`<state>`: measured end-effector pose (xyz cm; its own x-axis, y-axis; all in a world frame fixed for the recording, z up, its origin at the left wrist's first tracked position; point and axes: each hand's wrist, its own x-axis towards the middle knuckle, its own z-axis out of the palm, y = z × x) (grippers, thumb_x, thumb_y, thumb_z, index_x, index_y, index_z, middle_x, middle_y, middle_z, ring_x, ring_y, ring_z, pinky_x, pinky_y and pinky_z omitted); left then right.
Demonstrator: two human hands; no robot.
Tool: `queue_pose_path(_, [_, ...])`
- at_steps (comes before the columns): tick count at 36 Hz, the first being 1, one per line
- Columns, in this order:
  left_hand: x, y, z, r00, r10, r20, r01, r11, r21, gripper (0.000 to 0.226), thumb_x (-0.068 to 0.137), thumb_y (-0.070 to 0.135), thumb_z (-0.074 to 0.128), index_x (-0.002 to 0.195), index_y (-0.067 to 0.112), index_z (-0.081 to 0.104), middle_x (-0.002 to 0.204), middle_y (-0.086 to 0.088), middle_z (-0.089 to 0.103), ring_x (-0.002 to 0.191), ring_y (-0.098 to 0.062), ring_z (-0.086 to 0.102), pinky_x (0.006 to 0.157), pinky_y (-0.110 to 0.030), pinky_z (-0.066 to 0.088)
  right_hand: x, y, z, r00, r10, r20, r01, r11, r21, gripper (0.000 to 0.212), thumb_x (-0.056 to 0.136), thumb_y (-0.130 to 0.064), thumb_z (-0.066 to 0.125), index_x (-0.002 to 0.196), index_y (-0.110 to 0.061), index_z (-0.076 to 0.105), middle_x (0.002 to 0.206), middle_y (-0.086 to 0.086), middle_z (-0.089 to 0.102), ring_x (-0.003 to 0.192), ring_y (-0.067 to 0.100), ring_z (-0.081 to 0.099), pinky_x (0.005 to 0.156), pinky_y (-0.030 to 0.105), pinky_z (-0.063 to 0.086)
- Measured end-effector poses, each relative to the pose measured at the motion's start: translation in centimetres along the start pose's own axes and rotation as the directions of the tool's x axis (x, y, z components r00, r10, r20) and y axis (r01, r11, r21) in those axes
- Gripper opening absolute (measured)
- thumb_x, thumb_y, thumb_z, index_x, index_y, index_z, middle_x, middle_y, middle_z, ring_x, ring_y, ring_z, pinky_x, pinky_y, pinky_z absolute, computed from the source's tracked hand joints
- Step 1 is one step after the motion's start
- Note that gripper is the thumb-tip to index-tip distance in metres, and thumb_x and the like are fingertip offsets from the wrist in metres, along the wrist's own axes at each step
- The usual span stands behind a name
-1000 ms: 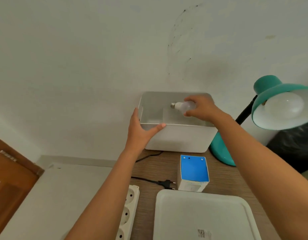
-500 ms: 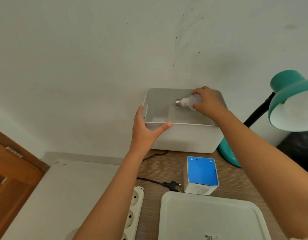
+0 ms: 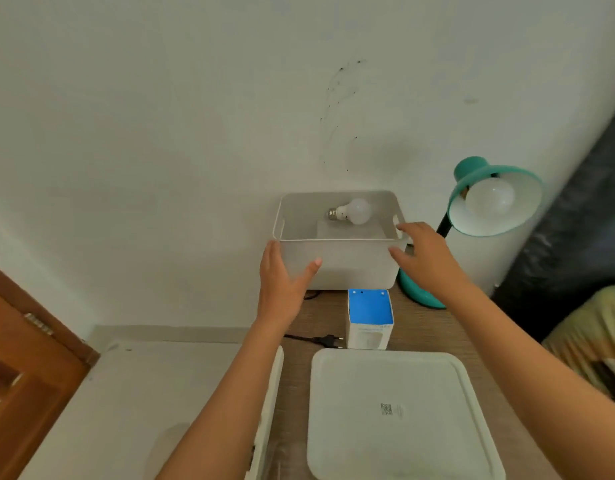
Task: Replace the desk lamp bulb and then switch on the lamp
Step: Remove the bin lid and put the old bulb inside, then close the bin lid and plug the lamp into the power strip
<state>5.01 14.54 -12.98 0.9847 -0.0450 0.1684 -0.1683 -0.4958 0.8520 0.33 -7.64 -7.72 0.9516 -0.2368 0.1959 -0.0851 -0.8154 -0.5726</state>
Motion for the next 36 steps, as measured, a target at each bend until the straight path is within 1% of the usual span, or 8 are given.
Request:
queue_pose_path(6, [-9.4, -1.7, 1.2, 0.986, 0.003, 0.166, -0.012, 0.998, 0.055, 0.074, 0.089, 0.051, 0.051, 0.147, 0.014, 0.023, 0.156, -0.004, 0.018, 0.143, -0.018, 0.019, 0.11, -0.025, 0.017, -11.0, 3.2, 0.4, 0.988, 0.153, 0.028, -0.152, 0.987, -0.048, 0.047, 0.091, -0.021, 0.056, 0.133, -0.002, 0.044, 0.137, 0.018, 0.047, 0.127, 0.03, 0.042, 0.102, 0.03, 0.029])
queue_pose_path(9, [-13.5, -3.6, 2.0, 0.964, -0.068, 0.257, 0.032, 0.989, 0.141, 0.077, 0.09, 0.051, 0.05, 0.148, 0.012, 0.018, 0.157, -0.005, 0.016, 0.143, -0.019, 0.017, 0.113, -0.031, 0.019, -15.8, 5.8, 1.7, 0.952, 0.296, 0.077, -0.289, 0.953, -0.091, 0.043, 0.092, -0.03, 0.051, 0.126, -0.004, 0.047, 0.132, 0.018, 0.049, 0.121, 0.03, 0.045, 0.096, 0.034, 0.036])
queue_pose_path(14, [-17.1, -6.0, 2.7, 0.931, -0.175, 0.32, 0.093, 0.962, 0.255, 0.079, 0.085, 0.057, 0.052, 0.145, 0.016, 0.021, 0.149, -0.006, 0.03, 0.135, -0.024, 0.032, 0.111, -0.043, 0.031, -20.9, 8.8, 4.1, 0.89, 0.441, 0.116, -0.431, 0.897, -0.103, 0.061, 0.092, -0.037, 0.05, 0.14, -0.005, 0.031, 0.144, 0.017, 0.038, 0.131, 0.03, 0.037, 0.108, 0.039, 0.031])
queue_pose_path(17, [-18.6, -6.9, 3.2, 0.922, -0.2, 0.331, 0.102, 0.951, 0.291, 0.081, 0.086, 0.055, 0.052, 0.146, 0.013, 0.017, 0.153, -0.01, 0.023, 0.14, -0.026, 0.023, 0.113, -0.048, 0.027, -22.8, 9.6, 4.9, 0.894, 0.436, 0.103, -0.432, 0.9, -0.062, 0.063, 0.091, -0.038, 0.051, 0.139, -0.003, 0.03, 0.143, 0.018, 0.037, 0.13, 0.032, 0.037, 0.108, 0.041, 0.031])
queue_pose_path(20, [-19.6, -7.2, 3.8, 0.927, -0.181, 0.329, 0.069, 0.944, 0.323, 0.083, 0.091, 0.048, 0.049, 0.149, 0.009, 0.004, 0.159, -0.009, 0.003, 0.146, -0.024, 0.001, 0.119, -0.04, 0.006, -23.9, 9.8, 5.7, 0.916, 0.393, 0.077, -0.392, 0.92, -0.021, 0.068, 0.091, -0.037, 0.051, 0.143, -0.003, 0.024, 0.146, 0.017, 0.033, 0.133, 0.032, 0.034, 0.112, 0.043, 0.029])
queue_pose_path(23, [-20.1, -7.2, 4.2, 0.94, -0.142, 0.311, 0.036, 0.946, 0.322, 0.08, 0.094, 0.046, 0.045, 0.149, 0.007, 0.001, 0.159, -0.008, 0.0, 0.146, -0.022, -0.003, 0.119, -0.037, 0.0, -24.4, 9.6, 6.5, 0.932, 0.361, 0.044, -0.36, 0.933, -0.019, 0.065, 0.091, -0.036, 0.05, 0.142, -0.003, 0.025, 0.146, 0.018, 0.033, 0.132, 0.032, 0.035, 0.112, 0.045, 0.031])
queue_pose_path(31, [-20.4, -6.5, 4.0, 0.943, -0.18, 0.279, 0.099, 0.955, 0.28, 0.079, 0.092, 0.041, 0.053, 0.149, 0.009, 0.008, 0.158, -0.007, 0.01, 0.145, -0.026, 0.011, 0.118, -0.039, 0.015, -25.9, 8.6, 7.6, 0.915, 0.398, -0.069, -0.395, 0.917, 0.057, 0.062, 0.089, -0.03, 0.056, 0.138, -0.001, 0.032, 0.14, 0.017, 0.041, 0.127, 0.031, 0.042, 0.109, 0.043, 0.037])
queue_pose_path(36, [-21.1, -6.2, 3.2, 0.943, -0.18, 0.281, 0.147, 0.98, 0.134, 0.078, 0.089, 0.035, 0.06, 0.148, 0.011, 0.016, 0.155, -0.006, 0.021, 0.141, -0.023, 0.024, 0.115, -0.039, 0.025, -26.9, 8.0, 7.0, 0.904, 0.414, -0.111, -0.396, 0.906, 0.153, 0.058, 0.087, -0.029, 0.059, 0.134, -0.004, 0.036, 0.136, 0.016, 0.045, 0.124, 0.031, 0.045, 0.105, 0.046, 0.041])
